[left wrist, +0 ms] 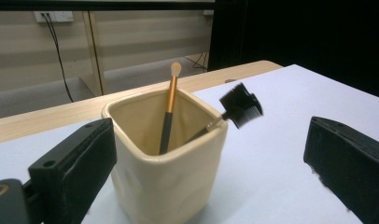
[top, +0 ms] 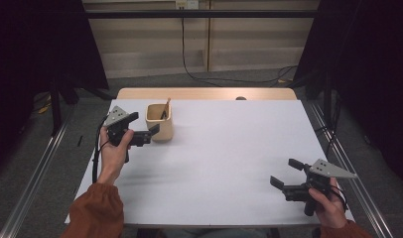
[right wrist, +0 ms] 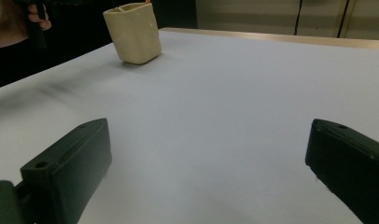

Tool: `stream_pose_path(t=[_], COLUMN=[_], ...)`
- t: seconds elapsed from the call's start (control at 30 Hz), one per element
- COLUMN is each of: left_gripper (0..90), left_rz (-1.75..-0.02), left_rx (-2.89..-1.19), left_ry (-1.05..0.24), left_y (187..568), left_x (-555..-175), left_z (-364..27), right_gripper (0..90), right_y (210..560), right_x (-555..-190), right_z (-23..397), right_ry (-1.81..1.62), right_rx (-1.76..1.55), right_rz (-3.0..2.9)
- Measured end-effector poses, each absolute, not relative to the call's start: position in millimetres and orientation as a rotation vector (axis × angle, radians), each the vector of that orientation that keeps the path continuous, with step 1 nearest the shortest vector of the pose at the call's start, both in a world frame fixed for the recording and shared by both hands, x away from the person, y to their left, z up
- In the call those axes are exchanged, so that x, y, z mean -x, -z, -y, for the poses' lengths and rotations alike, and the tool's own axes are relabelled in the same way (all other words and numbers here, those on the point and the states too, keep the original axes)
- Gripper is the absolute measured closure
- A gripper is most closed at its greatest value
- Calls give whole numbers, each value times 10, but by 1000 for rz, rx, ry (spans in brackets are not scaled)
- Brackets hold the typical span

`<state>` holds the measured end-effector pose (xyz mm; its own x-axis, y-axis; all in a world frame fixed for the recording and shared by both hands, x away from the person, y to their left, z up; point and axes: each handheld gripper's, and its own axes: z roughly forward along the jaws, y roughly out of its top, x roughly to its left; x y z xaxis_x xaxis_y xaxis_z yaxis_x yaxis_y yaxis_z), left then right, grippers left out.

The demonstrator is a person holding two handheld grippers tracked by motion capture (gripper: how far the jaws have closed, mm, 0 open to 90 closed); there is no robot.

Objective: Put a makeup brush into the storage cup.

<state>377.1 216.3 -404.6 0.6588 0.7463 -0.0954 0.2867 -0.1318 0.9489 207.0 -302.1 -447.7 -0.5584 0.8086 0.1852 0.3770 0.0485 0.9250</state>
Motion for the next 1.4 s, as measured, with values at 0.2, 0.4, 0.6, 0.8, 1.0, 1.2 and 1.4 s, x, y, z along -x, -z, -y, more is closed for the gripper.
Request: stream_pose_path(t=[0.2,0.4,0.6,0.8,1.0,1.2,1.4], left_gripper=[25,28,26,26,22,21,21], left_rz=[-839,-834,-845,-822,-807,-813,-816], left_rx=[-1705,-1709,-1696,-1719,-1712,-1709,-1712], left_ry=[-486,-482,-436,-463,-486,-474,-464], left_y=[4082,4134,4083,4090,4086,4165,4208], left_x=[-3649,-3550,-3429,-3268,-3114,-2987,-2853], left_z=[-2186,-2186,-2207,-2250,-2290,-2332,-2356], right_gripper=[0,0,0,0,0,0,0], right_y=[4475,4471,4471,4472,4469,4468,4461], right_x=[-2069,-2065,-2063,-2066,-2062,-2059,-2047], right_z=[3020,3012,3014,3014,3013,3014,3007], right_ry=[-1516,-1516,-1519,-1515,-1514,-1508,-1506], right_rx=[-1190,-1188,-1192,-1188,-1190,-1178,-1174], right_rz=[-1947,-1949,-1947,-1947,-1946,-1951,-1949])
